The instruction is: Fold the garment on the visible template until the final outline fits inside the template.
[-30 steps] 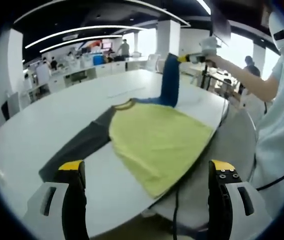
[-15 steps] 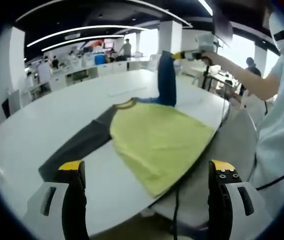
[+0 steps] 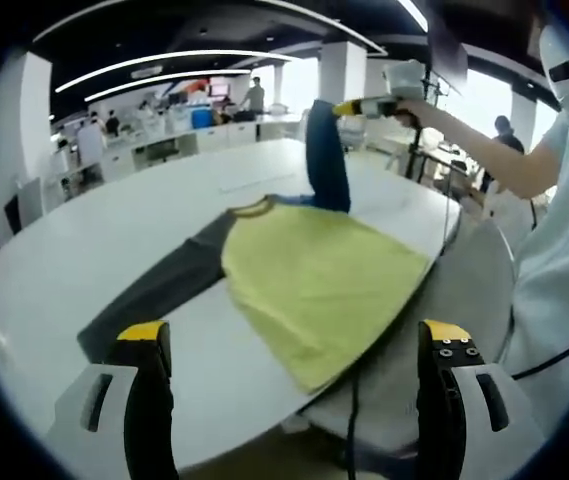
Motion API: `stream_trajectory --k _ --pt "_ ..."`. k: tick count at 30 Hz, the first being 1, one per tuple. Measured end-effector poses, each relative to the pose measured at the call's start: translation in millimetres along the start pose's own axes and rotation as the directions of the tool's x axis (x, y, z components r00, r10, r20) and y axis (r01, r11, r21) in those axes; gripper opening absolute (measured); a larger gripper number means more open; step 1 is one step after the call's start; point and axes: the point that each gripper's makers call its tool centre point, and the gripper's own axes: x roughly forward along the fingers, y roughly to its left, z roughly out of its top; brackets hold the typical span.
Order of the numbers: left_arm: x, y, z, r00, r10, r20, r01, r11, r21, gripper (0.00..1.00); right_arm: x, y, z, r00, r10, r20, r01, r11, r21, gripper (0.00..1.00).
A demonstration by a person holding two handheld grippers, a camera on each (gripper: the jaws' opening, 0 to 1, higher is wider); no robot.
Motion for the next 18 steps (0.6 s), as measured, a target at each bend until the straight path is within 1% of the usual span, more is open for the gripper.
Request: stream_trajectory --k 8,11,18 --pt "-2 1.6 -0.9 1.000 0.004 0.001 -0.004 1.000 -0.001 1.00 14 15 2.0 0.999 0.045 0.000 -0.045 0.999 -0.008 0.03" --pt "-2 1.9 -1.2 1.000 0.004 -0.001 -0.004 1.000 0.001 1.00 16 23 1.9 0.998 0.057 0.000 -0.057 0.998 -0.009 0.03" --pt "-2 1.5 0.2 1.000 0.006 -0.003 -0.006 1.000 0.005 1.00 23 33 1.3 0.996 0.090 -0.004 -0.090 0.996 -0.011 0.03"
